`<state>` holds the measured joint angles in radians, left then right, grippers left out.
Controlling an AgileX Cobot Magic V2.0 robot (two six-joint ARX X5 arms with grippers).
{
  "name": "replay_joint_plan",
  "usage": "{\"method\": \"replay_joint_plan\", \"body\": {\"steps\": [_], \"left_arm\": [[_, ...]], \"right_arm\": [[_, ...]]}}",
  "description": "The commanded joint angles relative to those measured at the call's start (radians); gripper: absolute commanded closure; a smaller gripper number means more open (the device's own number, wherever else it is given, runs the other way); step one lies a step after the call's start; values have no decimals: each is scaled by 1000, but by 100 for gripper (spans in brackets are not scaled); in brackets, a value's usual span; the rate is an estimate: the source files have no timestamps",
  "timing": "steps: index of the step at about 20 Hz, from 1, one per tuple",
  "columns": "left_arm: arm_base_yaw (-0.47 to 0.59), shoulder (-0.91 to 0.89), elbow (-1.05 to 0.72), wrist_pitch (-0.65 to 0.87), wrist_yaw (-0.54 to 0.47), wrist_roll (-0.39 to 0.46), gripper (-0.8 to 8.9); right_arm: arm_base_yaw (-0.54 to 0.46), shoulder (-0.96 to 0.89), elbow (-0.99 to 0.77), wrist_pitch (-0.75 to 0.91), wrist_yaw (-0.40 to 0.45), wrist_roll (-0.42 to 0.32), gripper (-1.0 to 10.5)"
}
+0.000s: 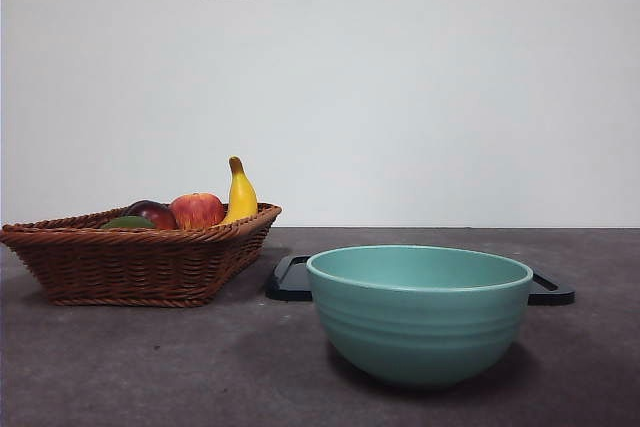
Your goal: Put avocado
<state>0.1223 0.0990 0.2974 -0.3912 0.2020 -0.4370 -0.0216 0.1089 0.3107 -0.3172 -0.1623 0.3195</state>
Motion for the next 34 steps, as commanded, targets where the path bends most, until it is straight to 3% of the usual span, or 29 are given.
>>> {"method": "replay_joint_plan", "body": {"steps": [1,7,13,21,27,32,34], "left_arm": [[2,68,96,-55,46,71,804],[-1,218,277,-193,196,197,804],[-54,322,409,-312,270,277,805],[-184,461,565,-489,306,305,805],[-247,505,644,-628,329,351,805],[-254,509,644,-640,329,358,804],[-254,509,644,-639,329,358,744]], "right_arm": [[-1,63,99,-66,-52,-36,940],[0,249,316,-319,-185,-170,940],[32,410,500,-502,-285,-236,940],[197,564,705,-664,-302,-288,940],[333,596,739,-755,-302,-327,940],[356,596,739,-761,-302,-328,940],[356,596,739,-761,-302,-328,926]]}}
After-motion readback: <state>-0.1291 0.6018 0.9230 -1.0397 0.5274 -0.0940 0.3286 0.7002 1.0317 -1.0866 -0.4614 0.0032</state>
